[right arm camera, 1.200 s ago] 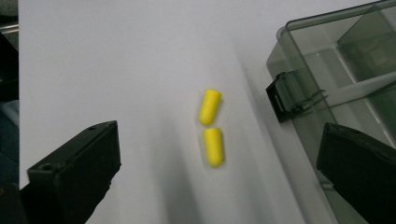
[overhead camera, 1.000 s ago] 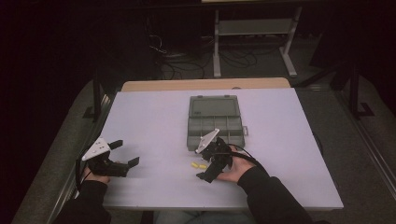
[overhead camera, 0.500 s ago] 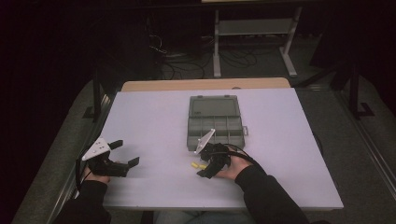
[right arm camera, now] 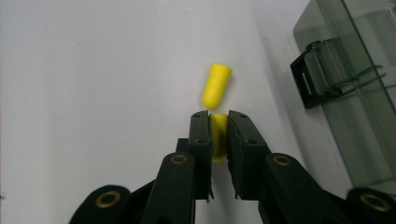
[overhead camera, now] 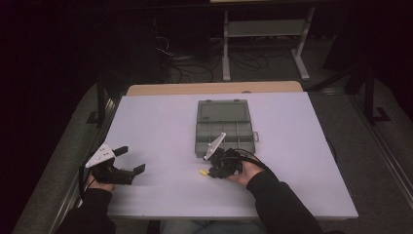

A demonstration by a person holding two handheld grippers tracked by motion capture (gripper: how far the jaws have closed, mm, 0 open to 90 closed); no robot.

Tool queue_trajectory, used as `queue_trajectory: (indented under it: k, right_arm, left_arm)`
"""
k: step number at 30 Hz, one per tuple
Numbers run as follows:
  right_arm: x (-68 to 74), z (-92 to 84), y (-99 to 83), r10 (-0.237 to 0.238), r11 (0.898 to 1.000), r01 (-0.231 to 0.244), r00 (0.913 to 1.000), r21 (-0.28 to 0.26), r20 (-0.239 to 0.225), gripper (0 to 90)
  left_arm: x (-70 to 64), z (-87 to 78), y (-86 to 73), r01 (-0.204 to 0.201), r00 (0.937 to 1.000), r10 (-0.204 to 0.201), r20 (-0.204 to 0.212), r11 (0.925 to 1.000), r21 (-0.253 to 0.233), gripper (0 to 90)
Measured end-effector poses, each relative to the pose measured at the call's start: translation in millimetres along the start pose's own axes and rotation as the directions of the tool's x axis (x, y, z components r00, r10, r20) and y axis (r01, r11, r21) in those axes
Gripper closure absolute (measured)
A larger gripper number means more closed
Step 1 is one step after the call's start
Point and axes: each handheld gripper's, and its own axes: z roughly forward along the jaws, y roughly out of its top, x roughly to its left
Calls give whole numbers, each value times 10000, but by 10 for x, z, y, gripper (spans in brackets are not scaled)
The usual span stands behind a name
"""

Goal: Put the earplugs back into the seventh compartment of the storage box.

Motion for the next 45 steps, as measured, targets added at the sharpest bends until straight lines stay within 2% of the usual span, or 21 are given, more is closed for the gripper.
queue_trajectory:
  k: [4, 11, 16, 26, 37, 45]
  right_arm:
    - [-19, -59, -6, 107, 9999, -107, 9999, -122, -77, 794]
    - [-49, -223, 16, 93, 9994, -91, 9999, -340, 52, 794]
    - [-64, -337, 41, -33, 9995, 43, 9995, -316, 312, 794]
    - [-133, -585, 63, 38, 9983, -3, 9982, -585, 601, 794]
    - [-340, -914, 64, 366, 9956, -267, 9932, -895, 1105, 795]
    - [-481, -1009, 39, 633, 9947, -521, 9894, -881, 1307, 795]
  left_arm:
    - [1, 1, -1, -3, 10000, 3, 12, 10000, -3, 0]
    - [1, 3, -1, 1, 10000, -1, 13, 10000, -5, 0]
    - [0, 3, -1, -3, 10000, 3, 17, 10000, 5, 0]
    - [1, 4, -3, 10, 10000, -10, 10, 10000, 16, 0]
    - [3, 4, -5, 30, 10000, -30, 20, 10000, 32, 0]
    - [4, 3, -6, 32, 10000, -33, 20, 10000, 41, 0]
